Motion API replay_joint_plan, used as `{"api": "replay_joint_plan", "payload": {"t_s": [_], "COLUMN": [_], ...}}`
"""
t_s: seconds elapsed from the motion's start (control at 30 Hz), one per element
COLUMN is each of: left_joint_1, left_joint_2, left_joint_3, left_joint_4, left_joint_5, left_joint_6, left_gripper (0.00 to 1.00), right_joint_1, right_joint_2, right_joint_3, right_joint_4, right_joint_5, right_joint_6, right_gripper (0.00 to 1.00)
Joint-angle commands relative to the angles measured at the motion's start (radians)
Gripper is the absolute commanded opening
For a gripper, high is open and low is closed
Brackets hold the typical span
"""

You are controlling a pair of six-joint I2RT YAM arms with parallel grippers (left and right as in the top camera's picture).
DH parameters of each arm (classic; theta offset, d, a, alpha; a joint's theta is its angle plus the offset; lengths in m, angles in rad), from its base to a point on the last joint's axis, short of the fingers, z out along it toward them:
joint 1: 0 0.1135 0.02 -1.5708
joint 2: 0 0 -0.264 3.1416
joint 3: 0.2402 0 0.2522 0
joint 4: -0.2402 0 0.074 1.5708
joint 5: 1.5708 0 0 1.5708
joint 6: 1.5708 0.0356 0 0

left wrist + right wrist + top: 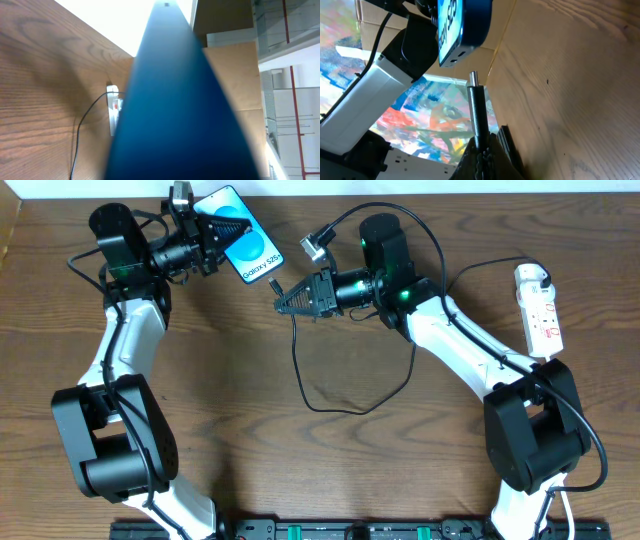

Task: Plug charger to phone and switch on socket

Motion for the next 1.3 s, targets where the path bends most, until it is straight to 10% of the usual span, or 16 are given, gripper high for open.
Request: {"api": "replay_joint_plan", "payload": {"t_s": [0.0, 1.27], "left_joint_1": [0.002, 0.002], "left_joint_2": [-0.013, -0.013], "left_joint_3": [0.014, 0.015], "left_joint_4": [0.010, 0.010], "left_joint_5": [-0.002, -0.038], "left_joint_6": [0.015, 0.014], "left_gripper": [0.07, 0.07], "right_joint_1": [0.005, -0.009], "right_joint_2": [-0.010, -0.010], "right_joint_3": [0.003, 0.003], "right_joint_4": [0.001, 0.031], "right_joint_5": [-0.021, -0.040], "right_joint_6": [-0.017, -0.016], "right_gripper": [0.01, 0.01]}}
